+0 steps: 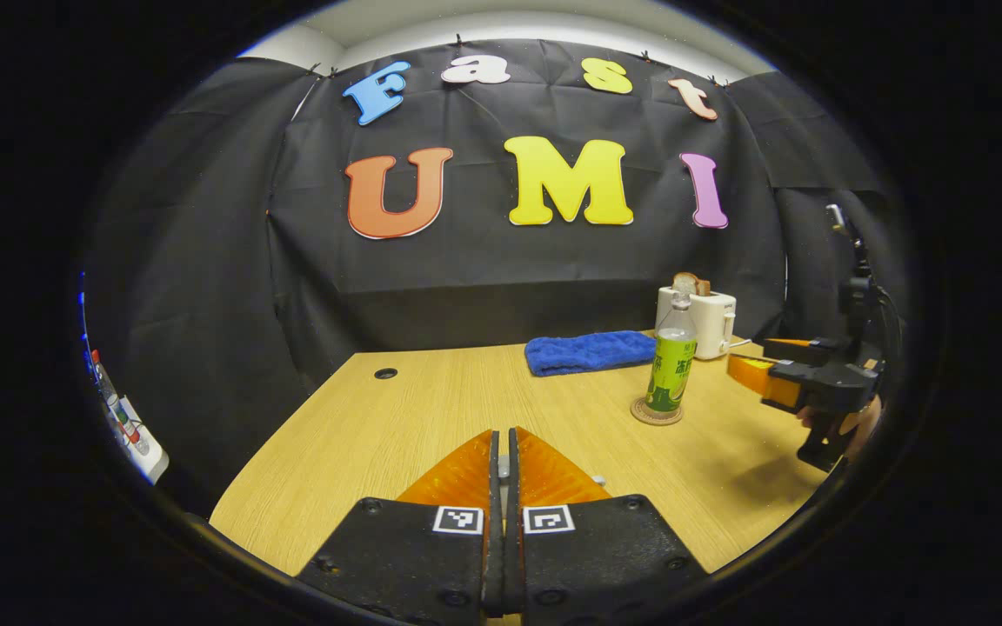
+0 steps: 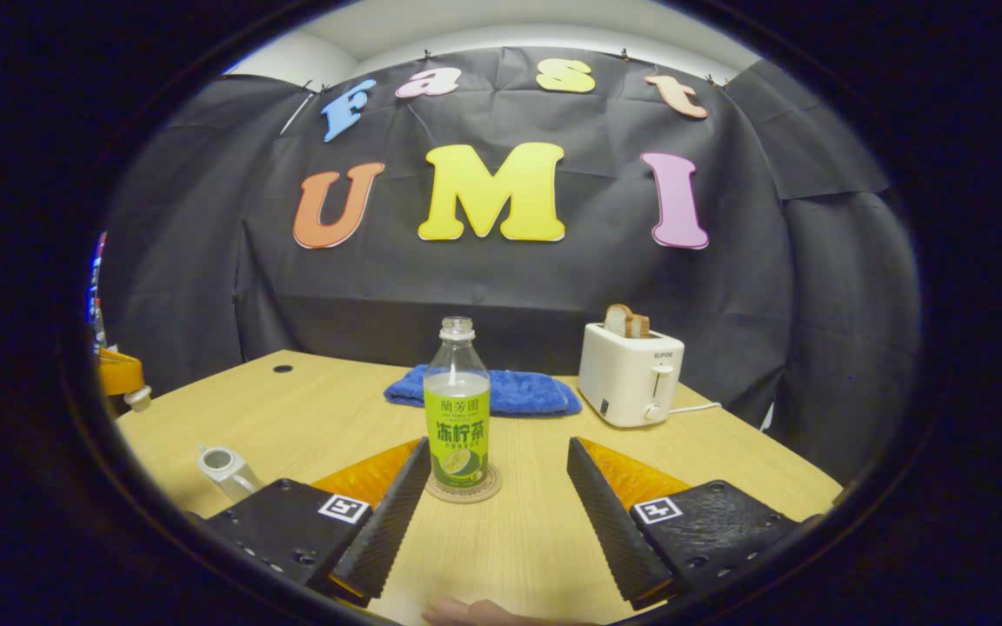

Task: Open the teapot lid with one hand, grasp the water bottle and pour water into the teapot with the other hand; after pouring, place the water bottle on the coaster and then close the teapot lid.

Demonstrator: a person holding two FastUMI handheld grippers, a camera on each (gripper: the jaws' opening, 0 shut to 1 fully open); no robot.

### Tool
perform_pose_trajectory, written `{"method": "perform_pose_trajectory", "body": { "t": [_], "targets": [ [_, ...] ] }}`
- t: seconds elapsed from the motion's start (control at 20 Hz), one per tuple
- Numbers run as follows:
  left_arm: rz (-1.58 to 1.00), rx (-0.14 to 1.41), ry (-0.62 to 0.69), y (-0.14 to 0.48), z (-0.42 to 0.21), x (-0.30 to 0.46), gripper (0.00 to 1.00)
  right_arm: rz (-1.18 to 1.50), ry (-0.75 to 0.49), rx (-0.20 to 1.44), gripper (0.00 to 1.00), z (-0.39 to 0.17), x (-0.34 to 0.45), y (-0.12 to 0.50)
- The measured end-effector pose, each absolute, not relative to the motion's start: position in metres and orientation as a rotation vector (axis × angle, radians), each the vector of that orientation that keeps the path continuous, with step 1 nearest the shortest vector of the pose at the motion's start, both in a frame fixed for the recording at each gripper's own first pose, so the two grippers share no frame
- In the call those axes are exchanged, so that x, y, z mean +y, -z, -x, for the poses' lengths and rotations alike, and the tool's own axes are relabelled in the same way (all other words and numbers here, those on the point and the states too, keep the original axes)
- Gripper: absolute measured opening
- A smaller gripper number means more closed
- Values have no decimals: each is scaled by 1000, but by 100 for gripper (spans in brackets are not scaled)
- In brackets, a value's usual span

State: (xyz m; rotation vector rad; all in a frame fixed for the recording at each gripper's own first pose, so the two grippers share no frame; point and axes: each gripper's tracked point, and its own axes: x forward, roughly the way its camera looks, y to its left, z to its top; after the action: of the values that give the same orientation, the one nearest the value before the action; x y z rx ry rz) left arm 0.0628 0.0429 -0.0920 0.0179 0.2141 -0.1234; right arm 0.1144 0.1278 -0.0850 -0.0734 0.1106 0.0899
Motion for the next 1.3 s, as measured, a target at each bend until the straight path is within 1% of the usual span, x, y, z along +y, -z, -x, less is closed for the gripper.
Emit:
{"method": "perform_pose_trajectory", "body": {
  "t": [0.15,0.3,0.4,0.6,0.85,1.3],
  "targets": [
    [27,251,154,112,-76,29,3,43,-115,115,94,-93,124,89],
    [72,275,186,126,-88,10,3,66,-111,80,94,-82,113,84],
    [53,279,195,133,-94,-1,3,80,-100,63,94,-77,103,83],
    [-7,295,168,150,-106,-7,3,81,-127,50,94,-69,96,83],
    [-3,282,148,150,-111,-7,3,42,-158,44,94,-62,90,83],
    [-15,314,101,152,-123,-6,4,25,-195,9,94,-52,83,77]
  ]
}}
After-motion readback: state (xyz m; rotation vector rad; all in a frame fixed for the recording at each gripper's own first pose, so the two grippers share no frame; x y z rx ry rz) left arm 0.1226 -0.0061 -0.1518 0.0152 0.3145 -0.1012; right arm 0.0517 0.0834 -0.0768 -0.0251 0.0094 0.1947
